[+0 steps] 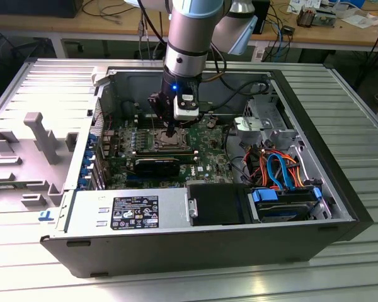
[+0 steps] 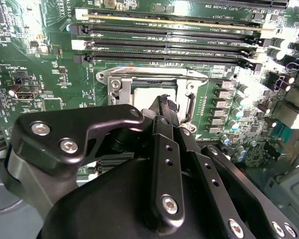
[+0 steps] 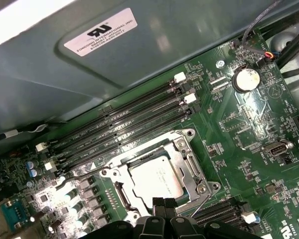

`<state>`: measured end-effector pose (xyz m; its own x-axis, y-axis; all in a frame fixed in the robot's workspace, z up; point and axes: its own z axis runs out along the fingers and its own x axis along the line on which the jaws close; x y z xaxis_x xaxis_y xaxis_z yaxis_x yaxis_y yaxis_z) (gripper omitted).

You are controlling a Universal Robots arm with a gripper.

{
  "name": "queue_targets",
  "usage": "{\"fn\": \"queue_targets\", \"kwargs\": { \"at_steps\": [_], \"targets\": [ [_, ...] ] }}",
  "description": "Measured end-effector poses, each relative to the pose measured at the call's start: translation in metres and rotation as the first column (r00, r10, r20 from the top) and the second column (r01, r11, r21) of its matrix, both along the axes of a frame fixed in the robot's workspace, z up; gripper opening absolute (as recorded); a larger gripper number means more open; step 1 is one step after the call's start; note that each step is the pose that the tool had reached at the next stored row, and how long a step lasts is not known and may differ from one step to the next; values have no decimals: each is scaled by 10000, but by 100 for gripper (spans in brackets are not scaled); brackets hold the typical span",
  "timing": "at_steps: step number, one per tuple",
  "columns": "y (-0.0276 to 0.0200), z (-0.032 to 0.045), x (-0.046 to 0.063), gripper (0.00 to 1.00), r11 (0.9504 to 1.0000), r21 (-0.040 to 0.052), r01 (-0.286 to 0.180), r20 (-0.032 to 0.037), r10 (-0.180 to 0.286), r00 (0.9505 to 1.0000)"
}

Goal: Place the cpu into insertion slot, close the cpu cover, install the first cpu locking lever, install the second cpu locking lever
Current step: 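Install the first cpu locking lever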

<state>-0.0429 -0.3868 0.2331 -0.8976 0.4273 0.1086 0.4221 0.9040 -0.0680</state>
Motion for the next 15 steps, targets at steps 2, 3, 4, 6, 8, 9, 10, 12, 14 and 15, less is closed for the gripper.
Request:
{"fn": "queue_targets", "kwargs": {
  "at_steps": [2,3,4,6,8,9,10,12,14,15],
  "targets": [
    [0,0,0,11,10000,0,-30,0,30,10000],
    [0,0,0,11,10000,0,-40,0,40,10000],
    [0,0,0,11,10000,0,-51,0,51,10000],
    [0,0,0,11,10000,0,-76,0,76,10000],
    [0,0,0,11,9999,0,-102,0,102,9999],
    [0,0,0,11,9999,0,-117,0,117,9999],
    [0,0,0,11,9999,0,-132,0,132,9999],
    [0,0,0,11,9999,0,-162,-1,162,9999],
    [0,0,0,11,9998,0,-198,0,198,9998],
    [0,0,0,11,9998,0,-209,0,209,9998]
  ]
}}
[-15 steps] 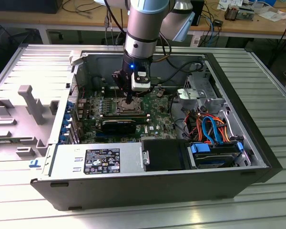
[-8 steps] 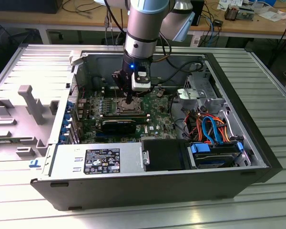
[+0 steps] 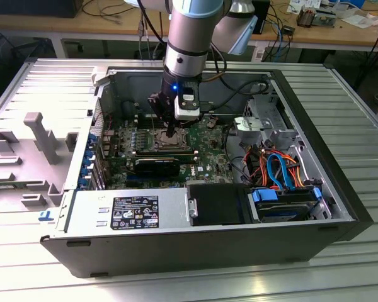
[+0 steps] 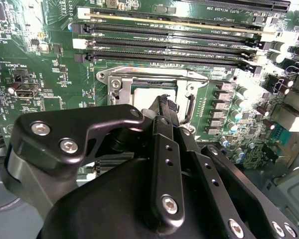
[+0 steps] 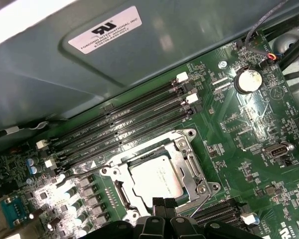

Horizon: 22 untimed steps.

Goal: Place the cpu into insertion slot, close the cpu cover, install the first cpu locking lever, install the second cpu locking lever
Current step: 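Install the first cpu locking lever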

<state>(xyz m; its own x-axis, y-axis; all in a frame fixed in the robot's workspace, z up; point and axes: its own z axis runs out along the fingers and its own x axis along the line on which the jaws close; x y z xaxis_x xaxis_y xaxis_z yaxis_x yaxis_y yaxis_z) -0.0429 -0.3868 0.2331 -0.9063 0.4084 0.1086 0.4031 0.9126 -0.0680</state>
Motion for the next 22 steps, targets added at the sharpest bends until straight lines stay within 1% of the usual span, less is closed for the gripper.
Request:
{"fn": "queue_targets", "kwargs": {
  "at_steps": [20,22],
  "targets": [
    [0,0,0,11,9991,0,-432,0,432,9991],
    [0,0,0,11,9988,15,-487,1,487,9988]
  ]
}}
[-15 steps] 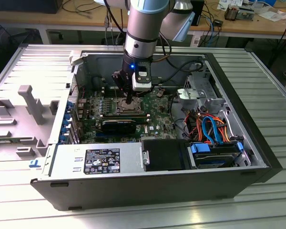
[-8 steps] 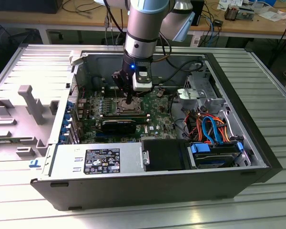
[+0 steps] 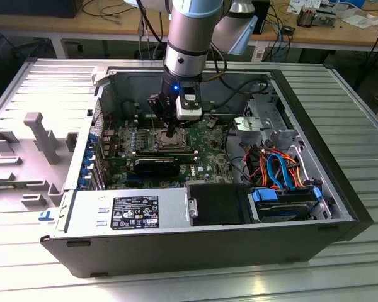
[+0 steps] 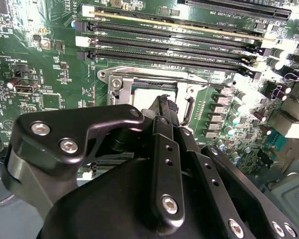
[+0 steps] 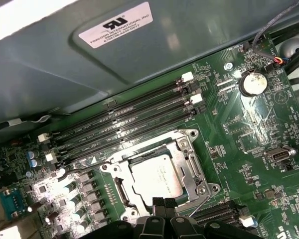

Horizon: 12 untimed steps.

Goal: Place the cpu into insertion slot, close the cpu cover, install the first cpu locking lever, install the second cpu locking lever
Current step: 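Install the first cpu locking lever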

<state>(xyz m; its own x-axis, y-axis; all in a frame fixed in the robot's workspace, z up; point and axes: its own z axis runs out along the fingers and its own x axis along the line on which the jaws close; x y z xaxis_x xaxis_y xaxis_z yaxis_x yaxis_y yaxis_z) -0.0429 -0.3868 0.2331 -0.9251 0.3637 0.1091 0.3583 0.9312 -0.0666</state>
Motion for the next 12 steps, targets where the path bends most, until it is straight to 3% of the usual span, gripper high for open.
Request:
{"fn": "queue_targets", "kwargs": {
  "at_steps": [1,2,4,12],
  "targets": [
    [0,0,0,11,10000,80,-15,1,15,10000],
    [0,1,0,11,9998,219,-28,0,28,10000],
    [0,0,-1,11,9995,324,-56,1,56,10000],
    [0,0,0,11,9978,352,-562,1,562,9984]
  ]
}}
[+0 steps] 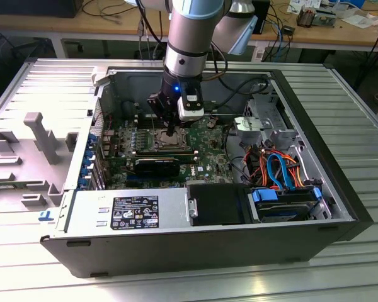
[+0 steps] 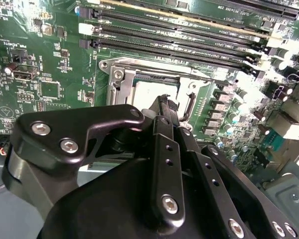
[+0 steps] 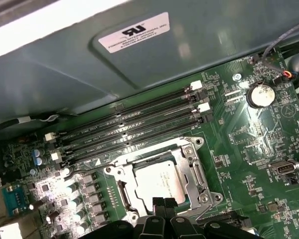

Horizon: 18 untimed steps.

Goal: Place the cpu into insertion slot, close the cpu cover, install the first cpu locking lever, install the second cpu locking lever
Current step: 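Install the first cpu locking lever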

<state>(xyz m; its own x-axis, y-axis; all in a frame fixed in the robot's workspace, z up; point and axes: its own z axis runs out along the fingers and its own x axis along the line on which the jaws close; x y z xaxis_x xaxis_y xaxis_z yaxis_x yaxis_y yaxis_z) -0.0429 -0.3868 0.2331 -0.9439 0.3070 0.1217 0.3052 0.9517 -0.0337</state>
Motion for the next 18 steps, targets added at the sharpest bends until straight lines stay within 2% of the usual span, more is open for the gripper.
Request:
{"fn": "queue_targets", "kwargs": {
  "at_steps": [6,18],
  "targets": [
    [0,0,0,11,9995,3,-308,0,308,9995],
    [0,0,0,11,9986,7,-525,0,525,9986]
  ]
}}
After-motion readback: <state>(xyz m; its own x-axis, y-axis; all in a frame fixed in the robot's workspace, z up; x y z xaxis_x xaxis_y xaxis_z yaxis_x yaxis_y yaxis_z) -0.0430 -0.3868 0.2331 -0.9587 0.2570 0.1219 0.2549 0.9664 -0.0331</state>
